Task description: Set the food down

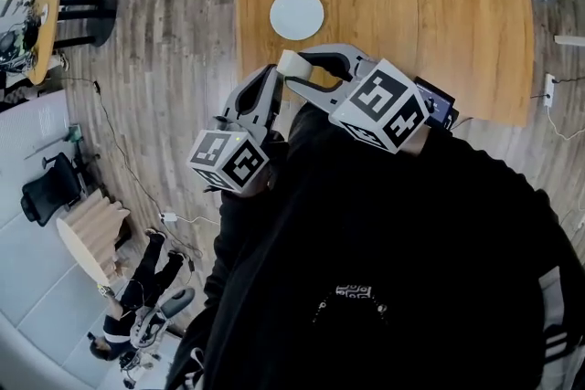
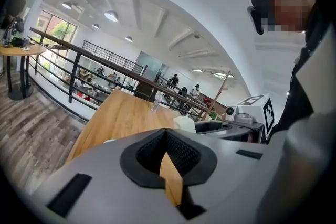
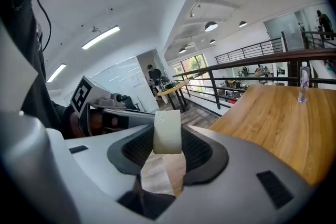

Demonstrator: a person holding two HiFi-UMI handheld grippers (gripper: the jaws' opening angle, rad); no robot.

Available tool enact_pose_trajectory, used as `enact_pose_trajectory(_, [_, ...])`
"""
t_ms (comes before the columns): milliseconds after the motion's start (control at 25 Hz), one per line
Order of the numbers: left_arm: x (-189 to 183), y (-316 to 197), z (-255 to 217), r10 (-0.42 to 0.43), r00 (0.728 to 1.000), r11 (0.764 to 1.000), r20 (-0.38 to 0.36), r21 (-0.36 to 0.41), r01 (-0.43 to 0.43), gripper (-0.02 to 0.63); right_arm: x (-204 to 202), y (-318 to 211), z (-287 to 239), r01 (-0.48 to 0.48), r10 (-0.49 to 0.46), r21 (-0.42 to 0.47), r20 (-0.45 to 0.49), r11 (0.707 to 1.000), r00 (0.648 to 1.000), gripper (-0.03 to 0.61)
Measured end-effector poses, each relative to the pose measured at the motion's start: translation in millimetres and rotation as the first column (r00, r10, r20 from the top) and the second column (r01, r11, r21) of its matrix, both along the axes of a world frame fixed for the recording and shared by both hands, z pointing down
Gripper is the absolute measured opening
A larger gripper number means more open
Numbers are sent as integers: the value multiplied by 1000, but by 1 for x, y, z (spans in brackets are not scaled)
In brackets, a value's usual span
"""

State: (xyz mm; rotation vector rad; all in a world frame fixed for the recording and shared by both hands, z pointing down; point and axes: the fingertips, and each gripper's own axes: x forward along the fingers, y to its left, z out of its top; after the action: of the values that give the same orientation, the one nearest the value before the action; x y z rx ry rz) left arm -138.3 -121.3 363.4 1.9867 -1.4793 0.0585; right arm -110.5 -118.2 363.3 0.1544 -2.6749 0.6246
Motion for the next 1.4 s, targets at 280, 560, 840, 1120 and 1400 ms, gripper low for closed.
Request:
enact_pose_trajectory(280, [-8, -33, -15, 132, 991, 990, -7, 56, -131, -3, -10, -28, -14, -121, 121, 51, -14, 991, 993, 172])
enact_pose_trajectory(560, [-44, -57, -13, 203, 979, 977, -30, 80, -200, -3, -40, -45, -13, -195, 199, 78, -46, 978, 979, 172])
enact_pose_trajectory(840, [-59, -66, -13, 290, 957, 954, -25, 83, -288, -2, -64, -55, -18, -243, 250, 96, -76, 965, 965, 172])
enact_pose_trajectory(1120, [-67, -71, -6, 371, 928, 925, -32, 95, -367, -2, -75, -62, -12, -297, 308, 107, -107, 949, 945, 172])
enact_pose_trajectory(1400, [-57, -81, 8, 338, 934, 941, -113, 78, -331, -2, -47, -73, -1, -325, 337, 98, -150, 941, 930, 172])
